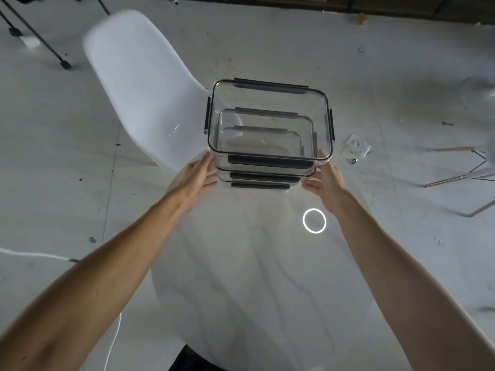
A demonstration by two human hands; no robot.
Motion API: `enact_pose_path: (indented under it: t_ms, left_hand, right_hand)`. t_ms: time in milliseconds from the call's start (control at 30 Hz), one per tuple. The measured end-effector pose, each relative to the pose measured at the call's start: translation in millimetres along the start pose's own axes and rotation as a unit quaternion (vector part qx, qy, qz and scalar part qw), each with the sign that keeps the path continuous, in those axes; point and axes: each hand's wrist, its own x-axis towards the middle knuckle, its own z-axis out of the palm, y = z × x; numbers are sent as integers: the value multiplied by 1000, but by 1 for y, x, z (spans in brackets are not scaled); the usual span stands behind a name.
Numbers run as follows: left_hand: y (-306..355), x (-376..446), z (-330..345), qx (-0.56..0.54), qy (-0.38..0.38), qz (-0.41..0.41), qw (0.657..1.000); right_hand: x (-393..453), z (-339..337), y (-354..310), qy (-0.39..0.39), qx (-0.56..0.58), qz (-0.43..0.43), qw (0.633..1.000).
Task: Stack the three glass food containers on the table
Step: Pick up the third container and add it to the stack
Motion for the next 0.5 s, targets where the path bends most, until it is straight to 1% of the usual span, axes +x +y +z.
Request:
enact_pose_path:
  t_ms: [233, 500]
  left_hand:
    - [-3, -6, 2, 10, -3, 7, 1000]
    - [-2, -11, 2, 6, 14, 15, 1000]
  right_hand:
    - [8, -3, -1, 14, 3, -11, 1000]
    - [2, -4, 10, 18, 6, -18, 1000]
